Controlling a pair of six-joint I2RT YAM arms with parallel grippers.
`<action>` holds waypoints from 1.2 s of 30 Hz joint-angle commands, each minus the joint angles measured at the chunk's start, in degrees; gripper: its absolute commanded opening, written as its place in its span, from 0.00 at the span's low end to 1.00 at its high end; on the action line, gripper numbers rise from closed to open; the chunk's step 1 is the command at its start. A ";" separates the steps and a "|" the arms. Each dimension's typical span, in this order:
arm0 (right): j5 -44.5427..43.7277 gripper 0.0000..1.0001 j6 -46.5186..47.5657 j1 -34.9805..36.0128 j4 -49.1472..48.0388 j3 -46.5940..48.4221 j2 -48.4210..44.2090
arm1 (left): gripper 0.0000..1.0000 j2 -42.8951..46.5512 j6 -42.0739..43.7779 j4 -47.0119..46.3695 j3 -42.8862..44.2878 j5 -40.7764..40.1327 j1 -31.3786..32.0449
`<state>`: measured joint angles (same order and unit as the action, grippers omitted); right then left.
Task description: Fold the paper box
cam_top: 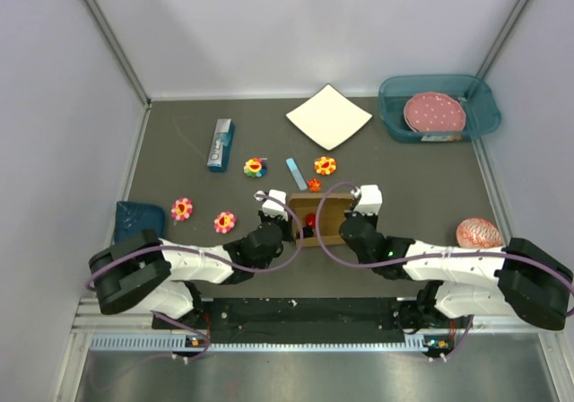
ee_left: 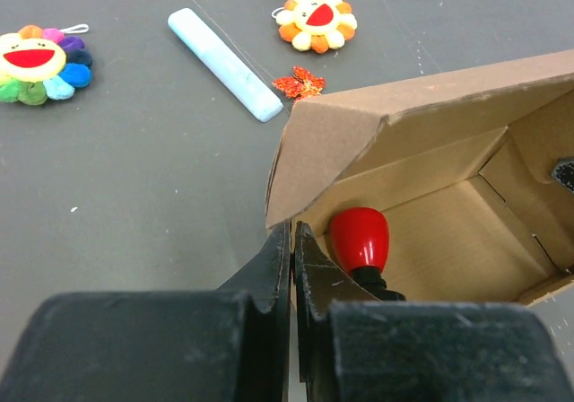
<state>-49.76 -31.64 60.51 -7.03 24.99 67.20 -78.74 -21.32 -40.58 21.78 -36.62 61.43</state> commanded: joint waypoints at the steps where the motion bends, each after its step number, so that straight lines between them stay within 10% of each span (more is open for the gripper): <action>1: 3.00 0.00 -2.37 0.83 0.00 -1.09 -0.49 | 0.00 -1.68 -0.66 -2.13 1.69 -4.93 2.38; 17: 0.54 0.00 -0.44 4.44 -6.85 4.71 6.45 | 0.00 -3.52 14.55 -22.26 0.90 -19.45 1.68; 36: 2.03 0.00 -4.75 4.44 -6.07 4.54 13.40 | 0.00 -9.77 -0.74 -22.88 -5.26 -16.99 1.68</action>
<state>-49.47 -35.00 64.34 -14.00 28.93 79.35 -88.03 -18.35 -60.49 17.39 -56.23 62.72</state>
